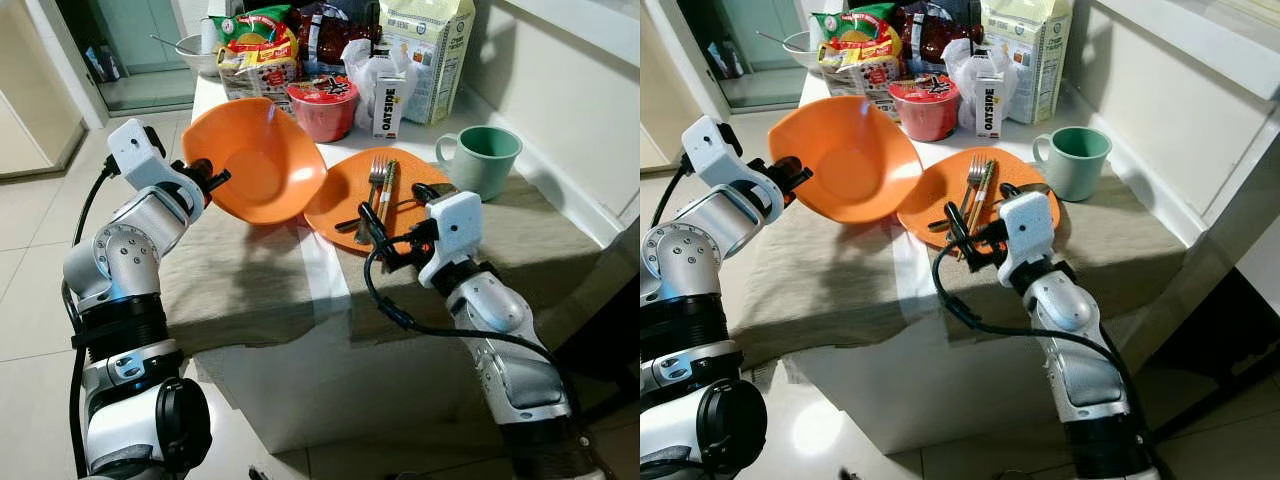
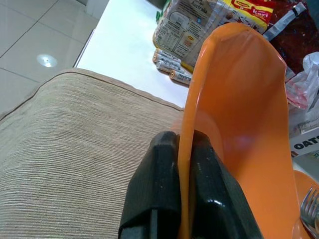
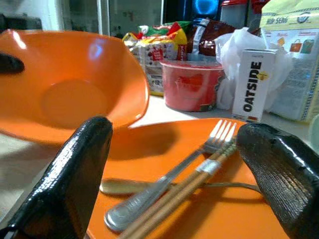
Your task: Setting the table
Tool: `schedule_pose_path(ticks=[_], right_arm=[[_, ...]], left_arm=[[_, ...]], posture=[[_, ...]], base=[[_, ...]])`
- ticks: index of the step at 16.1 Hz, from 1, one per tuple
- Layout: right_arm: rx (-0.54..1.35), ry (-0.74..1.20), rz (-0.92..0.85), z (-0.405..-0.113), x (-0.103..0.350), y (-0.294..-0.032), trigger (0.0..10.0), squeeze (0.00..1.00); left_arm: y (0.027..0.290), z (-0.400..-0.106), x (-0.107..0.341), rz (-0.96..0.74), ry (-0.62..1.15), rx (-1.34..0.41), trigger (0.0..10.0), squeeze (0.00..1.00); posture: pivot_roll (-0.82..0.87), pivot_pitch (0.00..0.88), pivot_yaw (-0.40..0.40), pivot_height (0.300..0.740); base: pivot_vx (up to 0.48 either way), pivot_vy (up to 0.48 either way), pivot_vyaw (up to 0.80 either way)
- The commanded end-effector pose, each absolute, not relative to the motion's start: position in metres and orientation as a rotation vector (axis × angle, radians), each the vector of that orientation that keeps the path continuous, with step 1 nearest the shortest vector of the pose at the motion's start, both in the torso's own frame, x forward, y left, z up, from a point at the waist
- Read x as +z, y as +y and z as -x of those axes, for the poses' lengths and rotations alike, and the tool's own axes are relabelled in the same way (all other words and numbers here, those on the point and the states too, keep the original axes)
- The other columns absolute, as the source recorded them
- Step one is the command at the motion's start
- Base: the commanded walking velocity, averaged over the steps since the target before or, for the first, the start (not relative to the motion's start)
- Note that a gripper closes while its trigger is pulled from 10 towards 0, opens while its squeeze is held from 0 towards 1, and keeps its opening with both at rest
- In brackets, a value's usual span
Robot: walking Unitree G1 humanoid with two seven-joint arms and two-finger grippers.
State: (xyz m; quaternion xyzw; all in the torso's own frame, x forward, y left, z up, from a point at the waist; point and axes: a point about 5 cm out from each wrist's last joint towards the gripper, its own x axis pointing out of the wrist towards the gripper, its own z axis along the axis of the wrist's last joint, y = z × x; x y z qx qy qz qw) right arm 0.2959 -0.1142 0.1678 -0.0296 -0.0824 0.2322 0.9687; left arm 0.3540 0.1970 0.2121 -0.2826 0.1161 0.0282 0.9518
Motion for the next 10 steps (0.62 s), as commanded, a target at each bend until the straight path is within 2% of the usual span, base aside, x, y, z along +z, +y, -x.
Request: schedule_pose_path(ticks=[1, 5, 10], right_arm=[[0.482, -0.209, -0.001, -0.298, 0.186, -0.112, 10.0, 0.0], [0.522, -0.253, -0.063, -0.303, 0.205, -0.103, 10.0, 0.0], [0.577, -0.186, -0.12, -0.302, 0.199, -0.097, 10.0, 0.0]], left_arm=[[0.197, -0.357, 0.227, 0.583, 0.182, 0.058, 0.0, 0.0], [0.195, -0.358, 0.238, 0.62, 0.124, 0.056, 0.0, 0.0], [0.185, -0.355, 0.261, 0.6, 0.063, -0.018, 0.0, 0.0]], posture=[[-0.16, 0.0, 0.078, 0.74], [-0.16, 0.0, 0.074, 0.74], [-0.14, 0.0, 0.071, 0.74]], base=[[0.0, 0.0, 0.0], [0.0, 0.0, 0.0], [0.0, 0.0, 0.0]])
